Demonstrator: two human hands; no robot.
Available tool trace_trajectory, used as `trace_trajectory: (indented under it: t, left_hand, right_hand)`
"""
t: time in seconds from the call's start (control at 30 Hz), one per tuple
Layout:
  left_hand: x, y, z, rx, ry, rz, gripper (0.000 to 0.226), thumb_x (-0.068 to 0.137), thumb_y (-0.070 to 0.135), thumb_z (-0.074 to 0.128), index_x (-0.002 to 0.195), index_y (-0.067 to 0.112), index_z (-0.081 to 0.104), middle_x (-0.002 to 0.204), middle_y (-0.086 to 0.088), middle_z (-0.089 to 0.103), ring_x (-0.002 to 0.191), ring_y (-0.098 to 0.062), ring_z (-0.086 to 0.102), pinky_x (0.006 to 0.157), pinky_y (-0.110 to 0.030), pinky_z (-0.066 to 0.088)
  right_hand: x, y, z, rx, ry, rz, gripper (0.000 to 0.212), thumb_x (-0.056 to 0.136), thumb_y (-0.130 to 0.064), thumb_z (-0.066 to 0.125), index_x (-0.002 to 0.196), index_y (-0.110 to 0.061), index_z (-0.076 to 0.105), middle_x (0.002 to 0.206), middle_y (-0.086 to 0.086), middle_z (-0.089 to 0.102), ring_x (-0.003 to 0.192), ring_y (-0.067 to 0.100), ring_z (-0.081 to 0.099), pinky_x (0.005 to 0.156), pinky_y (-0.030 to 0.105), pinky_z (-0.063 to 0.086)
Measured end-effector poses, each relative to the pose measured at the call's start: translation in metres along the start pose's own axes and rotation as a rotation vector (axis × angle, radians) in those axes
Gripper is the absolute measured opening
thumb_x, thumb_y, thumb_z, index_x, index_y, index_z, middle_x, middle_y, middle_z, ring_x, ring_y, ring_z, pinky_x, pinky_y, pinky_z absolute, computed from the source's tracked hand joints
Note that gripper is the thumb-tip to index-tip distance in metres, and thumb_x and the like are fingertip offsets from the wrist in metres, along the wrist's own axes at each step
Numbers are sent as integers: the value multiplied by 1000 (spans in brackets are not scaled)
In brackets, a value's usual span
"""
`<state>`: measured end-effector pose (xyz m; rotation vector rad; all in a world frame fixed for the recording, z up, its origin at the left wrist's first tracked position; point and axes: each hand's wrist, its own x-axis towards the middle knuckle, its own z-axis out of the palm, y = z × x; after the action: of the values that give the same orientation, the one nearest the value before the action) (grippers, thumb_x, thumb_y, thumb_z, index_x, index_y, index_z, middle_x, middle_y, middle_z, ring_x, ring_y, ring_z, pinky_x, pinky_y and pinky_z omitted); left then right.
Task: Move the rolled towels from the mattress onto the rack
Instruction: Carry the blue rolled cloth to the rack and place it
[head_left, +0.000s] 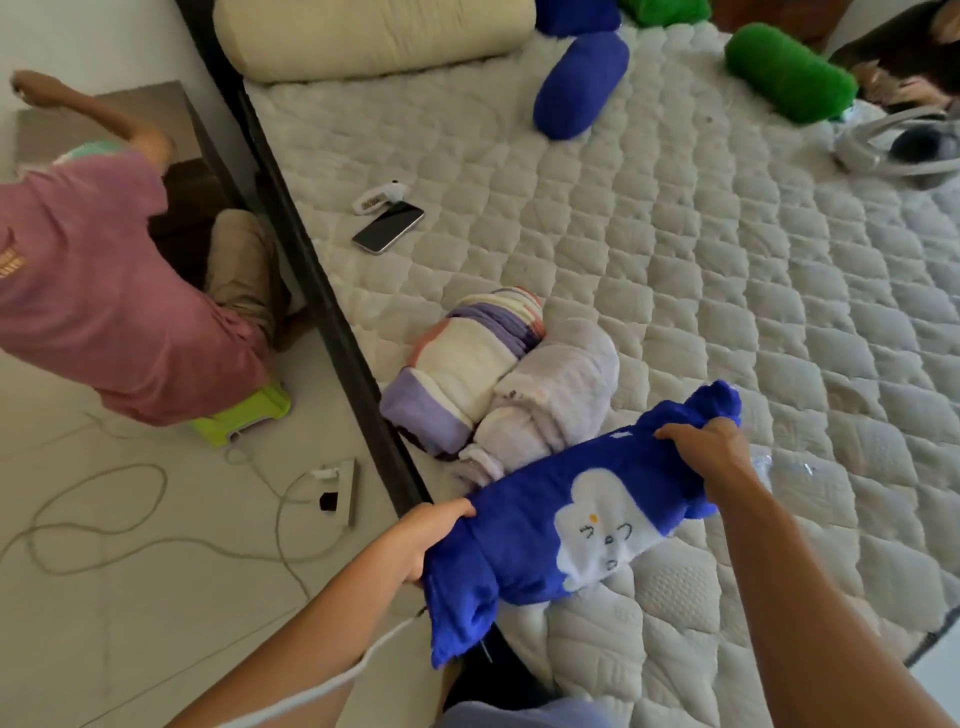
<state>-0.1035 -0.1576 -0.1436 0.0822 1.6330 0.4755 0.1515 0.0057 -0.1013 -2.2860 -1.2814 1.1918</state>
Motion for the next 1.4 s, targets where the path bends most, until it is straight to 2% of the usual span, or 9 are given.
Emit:
trace_trajectory:
  t: [0.2, 0.4, 0.5, 0.67, 0.8, 0.93, 1.07, 1.17, 1.4]
  left_hand:
    - [-42, -47, -118, -288, 97, 175, 29, 83, 25, 72, 103, 6, 65, 90, -14, 70, 77, -27, 66, 64, -33, 54]
    - [-110, -127, -274, -649, 348, 548, 30, 79, 25, 73, 106, 13, 69, 106, -11, 73, 101, -29, 68, 98, -46, 51]
    - [-148, -187, -331, -698, 493, 656, 48, 76, 33, 74, 121, 19, 62, 117, -3, 70, 106, -22, 66, 95, -41, 51]
    - [-182, -274, -384, -1085, 466, 450, 73, 74, 60, 69, 136, 28, 46, 134, 5, 51, 128, -25, 45, 94, -56, 41]
    - [-200, -303, -426, -1331, 473, 521, 74, 76, 55, 70, 139, 26, 43, 140, 0, 53, 116, -31, 56, 90, -58, 47]
    - [-202, -326, -475, -1557, 447, 453, 61, 79, 53, 68, 126, 22, 45, 120, -8, 56, 114, -38, 53, 95, -64, 42]
    - [-185, -335, -532, -1778, 427, 457, 87, 69, 58, 75, 138, 18, 40, 132, -18, 58, 113, -43, 56, 90, -66, 47]
    - [-178, -336, -582, -1897, 528, 501, 79, 69, 55, 76, 133, 19, 48, 108, -14, 68, 96, -36, 64, 76, -54, 54]
    - [-172, -352, -713, -1939, 715, 533, 54, 75, 36, 78, 123, 20, 60, 105, -8, 71, 97, -31, 65, 96, -52, 50]
  right_hand:
    - [-95, -15, 62, 146, -66, -38, 49, 80, -26, 70, 113, 1, 45, 109, 19, 50, 95, 33, 51, 70, 40, 43]
    - [-216, -40, 154, 437, -280, 10, 58, 79, -21, 72, 129, -6, 46, 128, 17, 54, 108, 37, 56, 75, 43, 48]
    - [-282, -55, 211, 479, -514, -17, 26, 88, -19, 61, 110, -5, 56, 139, 21, 52, 89, 33, 61, 69, 41, 47]
    - [-390, -71, 305, 479, -772, -24, 13, 87, -9, 60, 100, -6, 60, 118, 14, 61, 77, 22, 61, 76, 42, 51]
    - [-459, -85, 371, 378, -945, -39, 32, 87, -13, 61, 118, -7, 57, 112, 13, 64, 80, 24, 63, 73, 40, 50]
    - [-507, -104, 440, 350, -1079, -52, 33, 89, -12, 57, 122, -9, 53, 97, 13, 65, 80, 24, 64, 62, 36, 50]
    - [-548, -125, 520, 277, -1245, -87, 26, 90, -10, 55, 116, -12, 55, 92, 12, 71, 86, 26, 65, 65, 36, 51]
    - [-584, -146, 573, 147, -1302, -118, 16, 90, -11, 54, 106, -10, 57, 90, 12, 70, 86, 26, 65, 66, 37, 51]
    - [-659, -194, 674, -15, -1372, -228, 29, 87, -16, 61, 116, -10, 61, 107, 14, 71, 94, 27, 67, 67, 37, 55]
